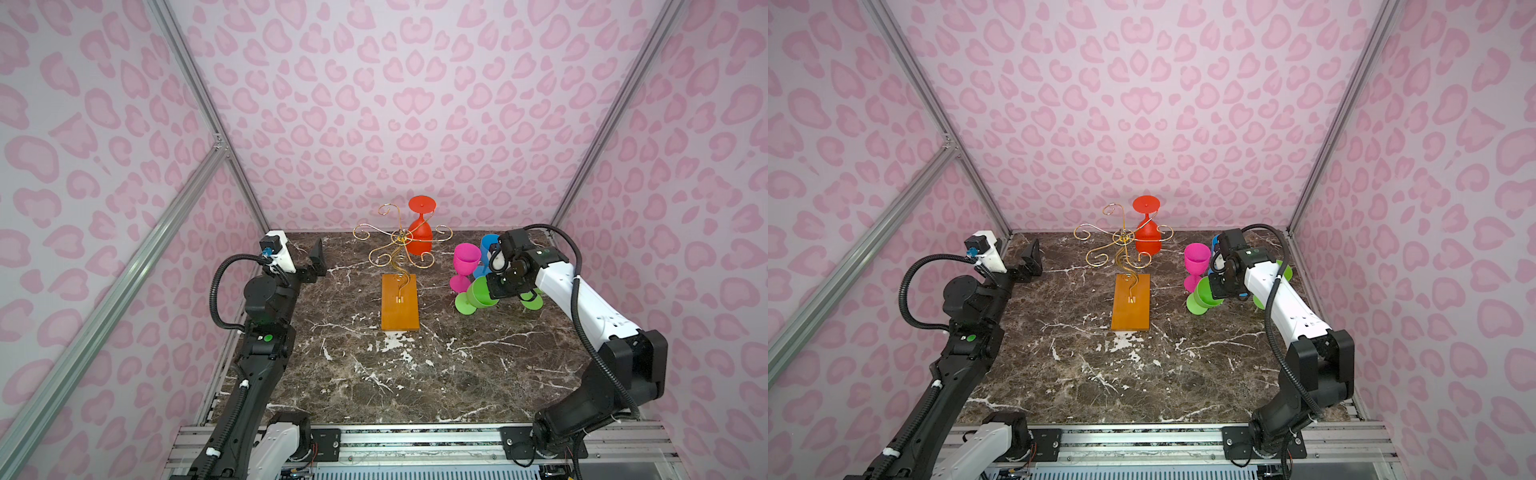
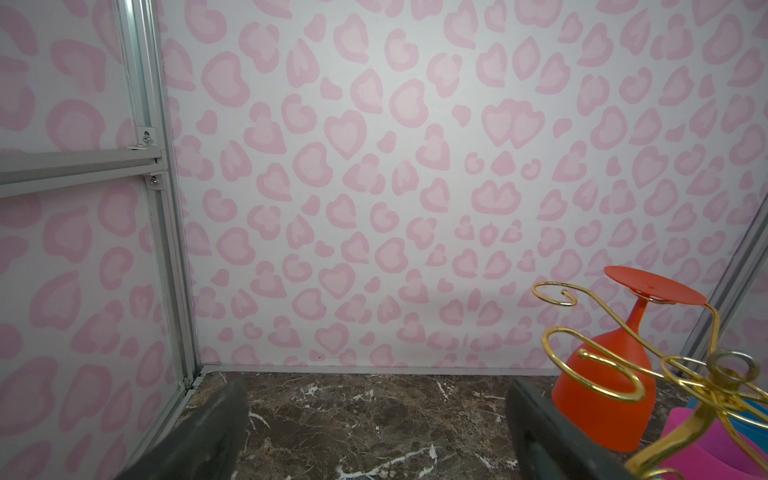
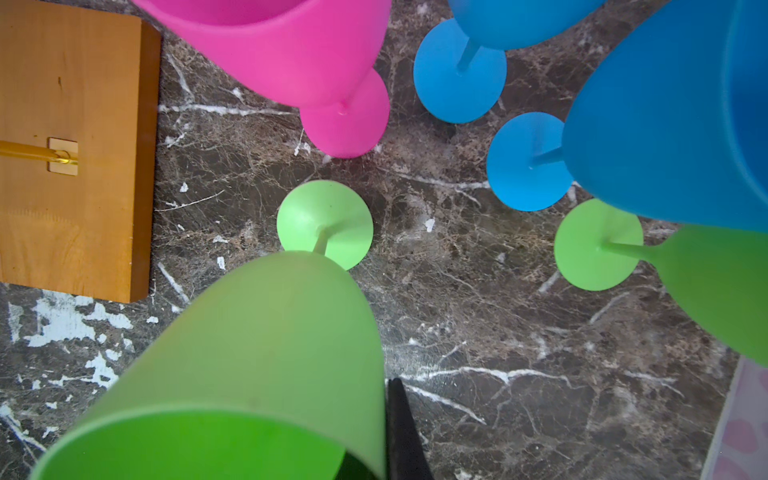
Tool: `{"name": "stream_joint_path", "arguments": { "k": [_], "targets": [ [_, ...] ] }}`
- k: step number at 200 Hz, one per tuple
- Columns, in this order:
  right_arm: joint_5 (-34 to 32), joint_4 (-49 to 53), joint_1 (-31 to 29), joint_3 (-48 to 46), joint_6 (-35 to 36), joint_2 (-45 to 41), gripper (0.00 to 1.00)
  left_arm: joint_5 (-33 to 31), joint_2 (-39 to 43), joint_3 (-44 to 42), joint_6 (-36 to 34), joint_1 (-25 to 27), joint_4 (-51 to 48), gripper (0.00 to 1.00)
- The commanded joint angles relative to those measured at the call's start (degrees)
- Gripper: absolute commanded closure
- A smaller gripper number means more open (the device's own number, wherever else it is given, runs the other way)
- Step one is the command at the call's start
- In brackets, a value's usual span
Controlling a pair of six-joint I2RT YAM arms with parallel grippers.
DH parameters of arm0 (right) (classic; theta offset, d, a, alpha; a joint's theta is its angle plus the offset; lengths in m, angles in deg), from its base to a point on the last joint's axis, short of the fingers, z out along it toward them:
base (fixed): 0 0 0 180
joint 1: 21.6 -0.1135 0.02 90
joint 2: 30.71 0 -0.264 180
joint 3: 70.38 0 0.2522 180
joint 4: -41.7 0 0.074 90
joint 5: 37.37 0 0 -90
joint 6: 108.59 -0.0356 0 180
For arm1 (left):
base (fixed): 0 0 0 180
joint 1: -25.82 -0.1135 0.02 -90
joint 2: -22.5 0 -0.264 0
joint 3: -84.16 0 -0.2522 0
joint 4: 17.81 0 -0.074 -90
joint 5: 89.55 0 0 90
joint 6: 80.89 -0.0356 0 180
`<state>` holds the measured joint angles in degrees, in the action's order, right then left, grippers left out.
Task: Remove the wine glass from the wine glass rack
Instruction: 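Set the green glass upright among the other glasses and open the right gripper, then raise the right gripper and reach to the red glass foot on the rack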
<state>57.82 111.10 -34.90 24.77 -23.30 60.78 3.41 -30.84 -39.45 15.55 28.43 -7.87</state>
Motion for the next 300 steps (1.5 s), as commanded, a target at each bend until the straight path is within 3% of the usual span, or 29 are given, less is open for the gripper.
{"name": "stream_joint_path", "arguments": {
  "k": [1, 57, 114, 174, 207, 245, 283, 300],
  "targets": [
    [-1.14, 1.20, -0.48, 1.42, 0.75, 1.72, 0.98, -0.30, -0.10, 0.79, 0.24, -0.22, 0.55, 0.02],
    [-0.79, 2.36, -1.31, 3.25, 1.28, 5.44, 0.95, -0.44, -0.22, 0.96, 0.13, -0.40, 0.11, 0.02],
    [1.05, 2.13, -1.51, 7.47, 1.22, 5.56, 0.74, -0.32, -0.60, 1.14, 0.37, -0.68, -0.15, 0.02],
    [4.43, 2.90, -0.86, 13.62, 1.38, 3.43, 0.64, -0.49, -0.79, 1.14, 0.59, -1.12, -0.32, 0.02],
    [8.87, -0.15, -0.45, 15.73, 0.31, -1.13, 0.61, -0.30, -0.95, 1.23, 0.86, -1.42, -0.32, 0.02],
    [19.59, -12.25, 0.49, 13.93, -4.33, -5.91, 0.49, 1.11, -0.97, 1.31, 0.61, -1.51, -0.25, 0.02],
    [27.81, -22.43, 1.08, 16.06, -9.94, -3.06, 0.42, 1.81, -0.80, 1.18, 0.58, -1.50, 0.03, 0.01],
    [29.77, -24.97, 1.08, 17.98, -11.80, -0.25, 0.34, 2.24, -0.71, 1.14, 0.48, -1.51, 0.03, 0.01]
  ]
}}
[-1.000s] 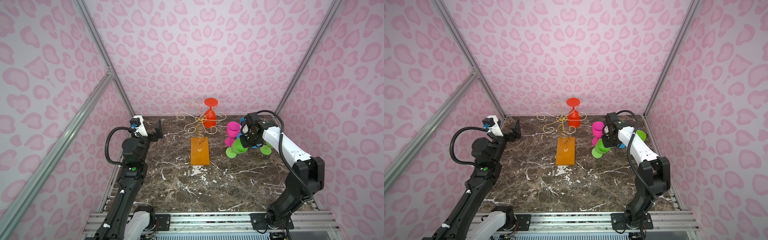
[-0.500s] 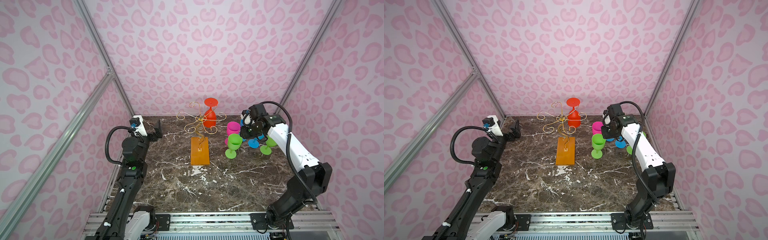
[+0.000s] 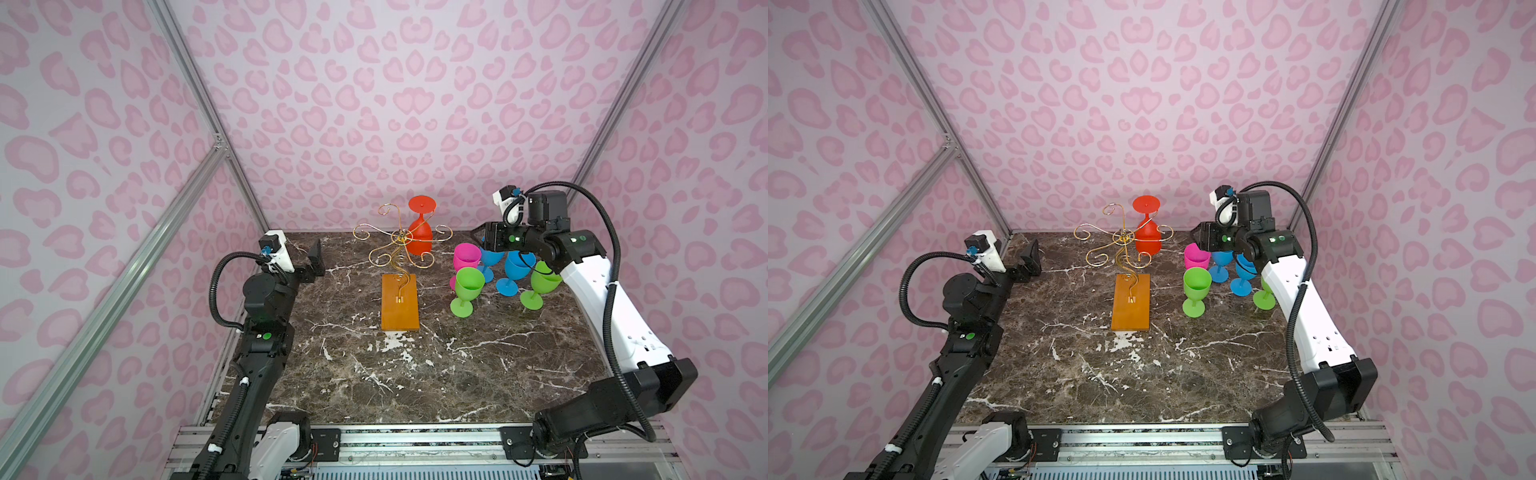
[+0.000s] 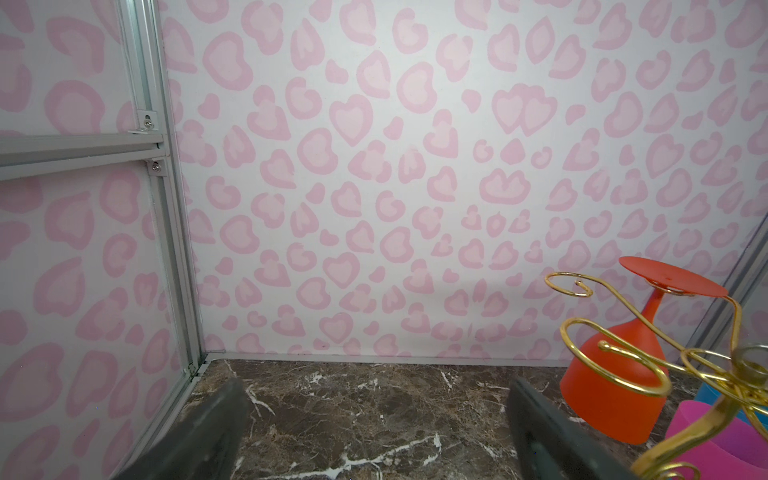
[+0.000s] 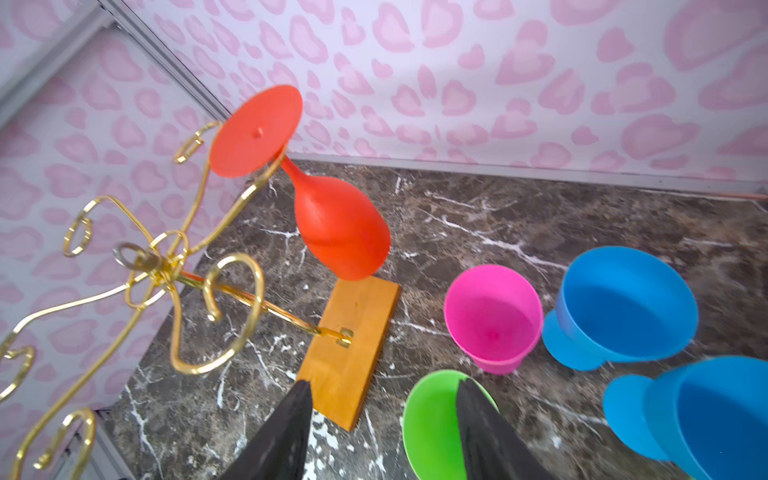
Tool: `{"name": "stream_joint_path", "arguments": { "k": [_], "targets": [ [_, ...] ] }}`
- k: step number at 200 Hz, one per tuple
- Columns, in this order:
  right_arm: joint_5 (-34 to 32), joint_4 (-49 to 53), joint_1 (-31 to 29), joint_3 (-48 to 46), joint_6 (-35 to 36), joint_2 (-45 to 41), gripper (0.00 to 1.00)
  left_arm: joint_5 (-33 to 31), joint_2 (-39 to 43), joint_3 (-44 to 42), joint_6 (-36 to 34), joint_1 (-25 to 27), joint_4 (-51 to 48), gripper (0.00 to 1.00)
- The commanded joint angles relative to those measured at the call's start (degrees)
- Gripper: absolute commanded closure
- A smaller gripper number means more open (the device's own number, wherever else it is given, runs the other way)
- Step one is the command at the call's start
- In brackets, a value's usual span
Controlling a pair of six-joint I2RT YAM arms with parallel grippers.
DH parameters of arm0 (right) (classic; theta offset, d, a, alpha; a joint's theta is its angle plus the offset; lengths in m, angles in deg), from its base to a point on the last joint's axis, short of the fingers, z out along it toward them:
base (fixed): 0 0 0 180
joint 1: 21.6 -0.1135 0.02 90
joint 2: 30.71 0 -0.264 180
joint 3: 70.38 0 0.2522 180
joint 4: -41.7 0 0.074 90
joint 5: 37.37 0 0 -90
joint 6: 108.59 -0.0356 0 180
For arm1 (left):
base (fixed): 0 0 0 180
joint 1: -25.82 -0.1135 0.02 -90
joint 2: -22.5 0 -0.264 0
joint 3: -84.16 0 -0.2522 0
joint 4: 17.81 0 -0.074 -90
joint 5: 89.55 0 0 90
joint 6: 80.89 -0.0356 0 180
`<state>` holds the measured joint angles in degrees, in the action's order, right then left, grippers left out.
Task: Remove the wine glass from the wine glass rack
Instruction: 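Raise the right gripper and reach to the red glass foot on the rack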
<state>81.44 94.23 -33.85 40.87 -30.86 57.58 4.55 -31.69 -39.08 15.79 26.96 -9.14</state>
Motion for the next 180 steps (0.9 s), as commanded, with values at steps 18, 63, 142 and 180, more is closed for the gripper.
{"name": "stream_joint_path", "arguments": {
  "k": [18, 63, 142, 180],
  "targets": [
    [7.33, -10.41, -0.04, 3.64, -6.01, 5.70, 0.28, 1.35, 0.05, 0.77, -0.15, -0.01, 1.29, 0.01],
    [8.01, -9.10, -1.22, 11.58, -5.82, 13.09, 0.21, 2.57, -0.21, 0.85, 0.00, -0.06, 1.29, 0.01],
    [7.39, -6.77, -3.82, 24.08, -5.75, 23.71, 0.20, 3.42, -0.40, 0.92, 0.25, -0.09, 1.29, 0.01],
    [7.48, -5.26, -5.33, 29.50, -5.93, 27.86, 0.20, 4.01, -0.39, 0.94, 0.35, -0.04, 1.30, 0.01]
  ]
}}
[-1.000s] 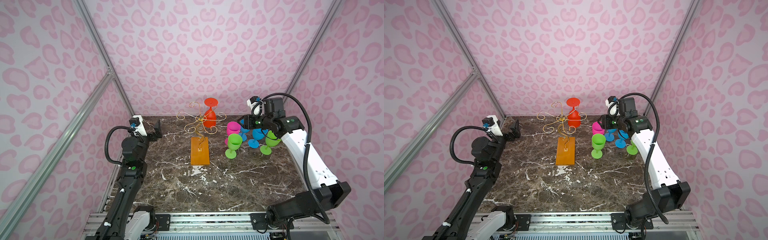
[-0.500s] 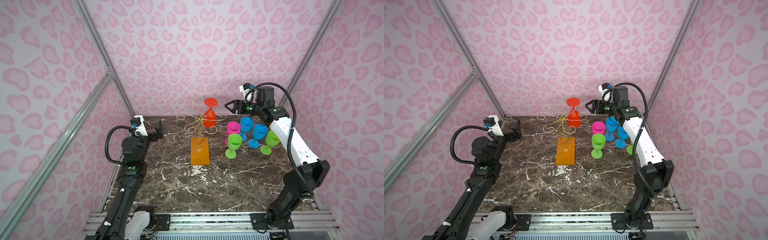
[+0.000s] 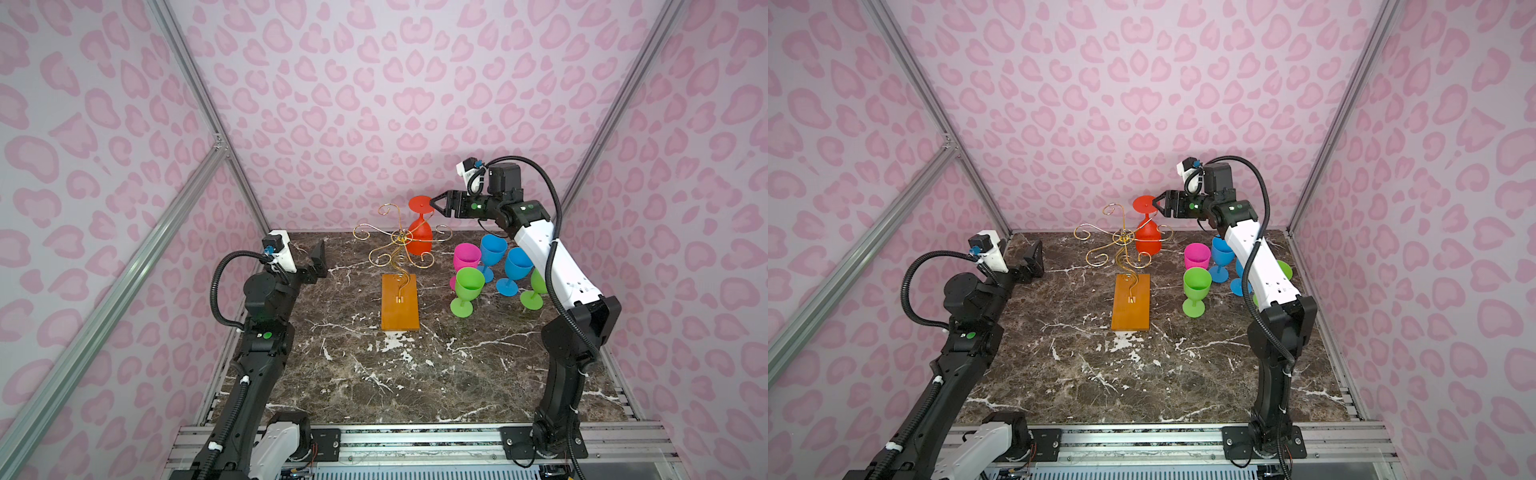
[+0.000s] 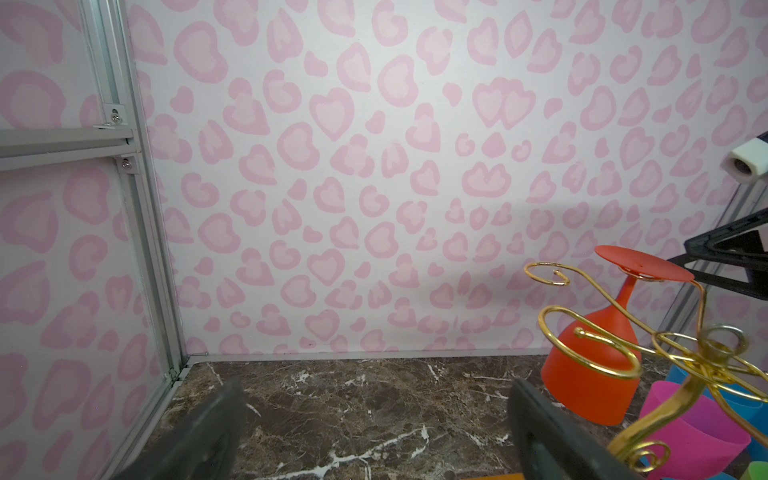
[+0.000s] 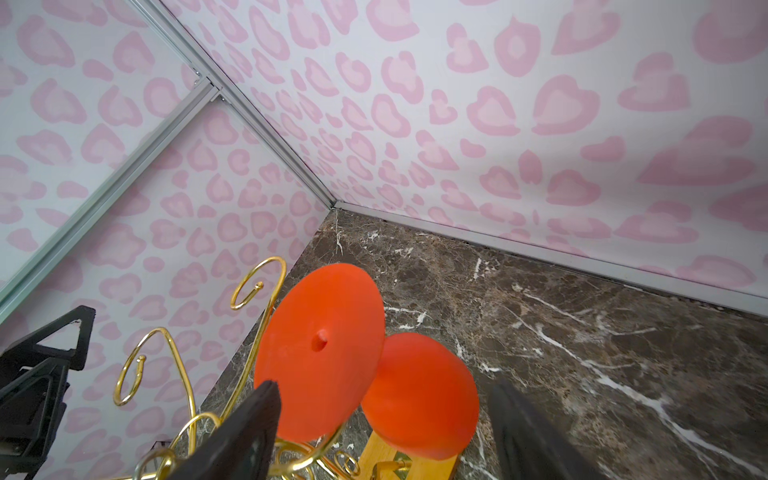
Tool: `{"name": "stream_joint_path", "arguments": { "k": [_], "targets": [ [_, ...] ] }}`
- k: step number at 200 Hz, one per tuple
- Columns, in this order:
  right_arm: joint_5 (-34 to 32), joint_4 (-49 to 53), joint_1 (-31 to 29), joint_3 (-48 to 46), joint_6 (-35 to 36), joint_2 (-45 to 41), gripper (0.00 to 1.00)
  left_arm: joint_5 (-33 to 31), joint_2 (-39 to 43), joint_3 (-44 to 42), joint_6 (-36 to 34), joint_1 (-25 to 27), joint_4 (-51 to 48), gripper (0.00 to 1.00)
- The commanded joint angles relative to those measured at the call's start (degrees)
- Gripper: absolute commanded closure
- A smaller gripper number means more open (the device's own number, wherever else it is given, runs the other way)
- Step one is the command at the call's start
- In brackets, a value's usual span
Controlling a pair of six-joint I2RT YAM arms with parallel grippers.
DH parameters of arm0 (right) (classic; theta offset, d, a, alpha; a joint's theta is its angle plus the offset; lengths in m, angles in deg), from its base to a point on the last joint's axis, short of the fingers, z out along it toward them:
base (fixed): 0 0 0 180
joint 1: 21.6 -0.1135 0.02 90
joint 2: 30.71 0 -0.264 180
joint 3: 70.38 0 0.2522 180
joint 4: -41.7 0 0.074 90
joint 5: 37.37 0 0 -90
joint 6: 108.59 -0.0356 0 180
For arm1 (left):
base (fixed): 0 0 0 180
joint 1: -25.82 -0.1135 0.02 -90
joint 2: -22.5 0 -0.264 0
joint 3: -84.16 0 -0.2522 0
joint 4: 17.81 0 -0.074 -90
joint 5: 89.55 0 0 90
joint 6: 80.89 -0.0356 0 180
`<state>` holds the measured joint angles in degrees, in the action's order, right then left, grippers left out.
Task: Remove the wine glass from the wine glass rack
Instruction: 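Raise the right gripper and reach to the red glass foot on the rack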
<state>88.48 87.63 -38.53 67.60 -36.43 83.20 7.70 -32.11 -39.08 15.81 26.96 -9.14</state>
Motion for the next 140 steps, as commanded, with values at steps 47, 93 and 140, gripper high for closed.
{"name": "stream_joint_path", "arguments": {
  "k": [47, 93, 140],
  "targets": [
    [0.62, 3.20, -1.44, 7.56, -0.40, 6.17, 0.29, 1.10, -0.06, 1.03, 0.50, -0.02, 1.25, 0.01],
    [1.08, 3.26, -1.62, 8.49, -0.61, 7.03, 0.44, 1.54, -0.06, 1.10, 0.75, -0.08, 1.28, 0.01],
    [0.97, 3.92, -1.62, 8.49, -0.35, 7.11, 0.54, 1.81, -0.17, 1.12, 0.92, -0.01, 1.27, 0.01]
  ]
}}
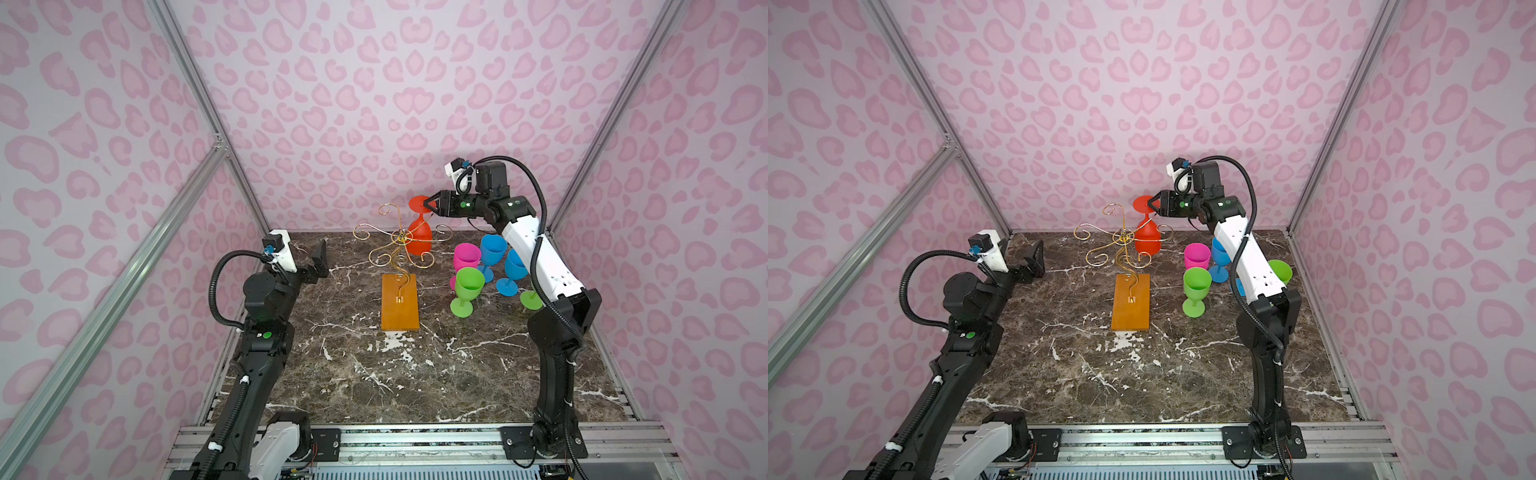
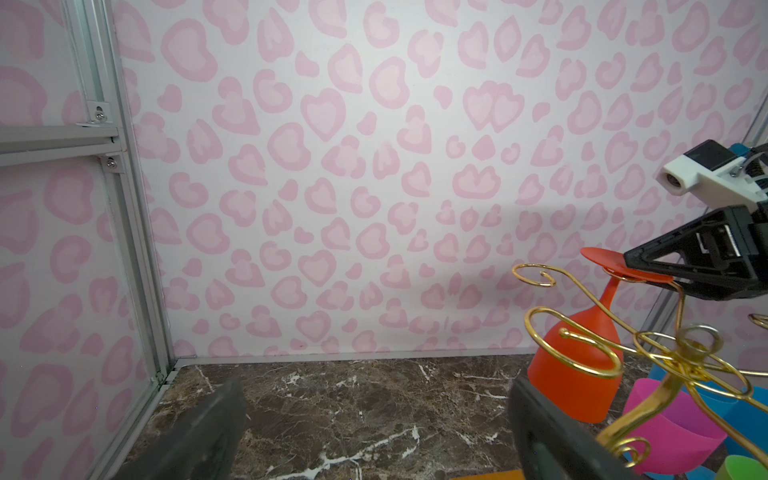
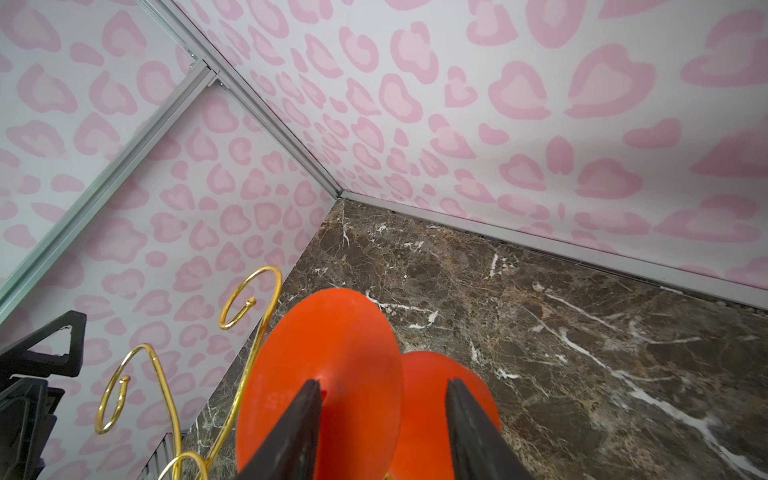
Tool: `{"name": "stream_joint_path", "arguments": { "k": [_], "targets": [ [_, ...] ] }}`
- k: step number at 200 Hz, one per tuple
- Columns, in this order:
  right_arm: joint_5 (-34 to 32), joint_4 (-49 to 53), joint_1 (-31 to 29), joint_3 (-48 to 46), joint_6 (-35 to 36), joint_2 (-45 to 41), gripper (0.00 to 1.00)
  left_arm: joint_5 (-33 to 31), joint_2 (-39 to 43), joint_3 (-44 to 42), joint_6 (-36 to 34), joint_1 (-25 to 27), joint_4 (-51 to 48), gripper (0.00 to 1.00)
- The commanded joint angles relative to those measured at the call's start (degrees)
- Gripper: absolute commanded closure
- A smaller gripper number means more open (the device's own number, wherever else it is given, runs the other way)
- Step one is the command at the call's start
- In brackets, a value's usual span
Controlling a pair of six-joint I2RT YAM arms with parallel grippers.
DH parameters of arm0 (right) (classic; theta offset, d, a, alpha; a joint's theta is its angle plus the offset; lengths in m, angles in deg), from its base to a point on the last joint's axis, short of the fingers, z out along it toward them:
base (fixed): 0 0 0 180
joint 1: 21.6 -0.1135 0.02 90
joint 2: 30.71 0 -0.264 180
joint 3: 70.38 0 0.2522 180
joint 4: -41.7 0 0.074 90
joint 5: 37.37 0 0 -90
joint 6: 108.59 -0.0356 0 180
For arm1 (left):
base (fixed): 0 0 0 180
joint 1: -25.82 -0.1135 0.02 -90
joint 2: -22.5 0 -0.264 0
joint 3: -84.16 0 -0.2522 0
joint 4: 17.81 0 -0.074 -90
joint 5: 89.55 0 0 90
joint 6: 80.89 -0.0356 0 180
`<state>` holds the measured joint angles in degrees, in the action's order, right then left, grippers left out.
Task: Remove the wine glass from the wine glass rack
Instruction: 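Raise the right gripper and reach to the red glass foot on the rack, then close the right gripper on the red glass foot and lift it off the hook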
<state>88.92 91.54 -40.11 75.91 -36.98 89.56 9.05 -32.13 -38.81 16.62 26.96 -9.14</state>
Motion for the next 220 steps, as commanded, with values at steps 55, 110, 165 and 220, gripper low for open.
{"name": "stream_joint_path", "arguments": {
  "k": [55, 110, 165, 220],
  "targets": [
    [0.62, 0.03, -0.08, 0.19, -0.22, 0.76, 0.65, 0.97, -0.48, 1.03, 0.37, -0.05, 1.23, 0.00],
    [1.15, -0.33, 0.00, 0.19, -1.12, 0.32, 0.75, 1.07, -0.45, 1.03, 0.34, -0.10, 1.29, 0.00],
    [2.14, -0.62, 0.43, -0.12, -2.57, 0.23, 0.82, 1.24, -0.39, 1.12, 0.47, -0.10, 1.21, 0.00],
    [5.28, -3.35, 0.77, -0.39, -5.89, 0.23, 0.89, 1.20, -0.24, 1.12, 0.39, -0.19, 1.21, 0.00]
  ]
}}
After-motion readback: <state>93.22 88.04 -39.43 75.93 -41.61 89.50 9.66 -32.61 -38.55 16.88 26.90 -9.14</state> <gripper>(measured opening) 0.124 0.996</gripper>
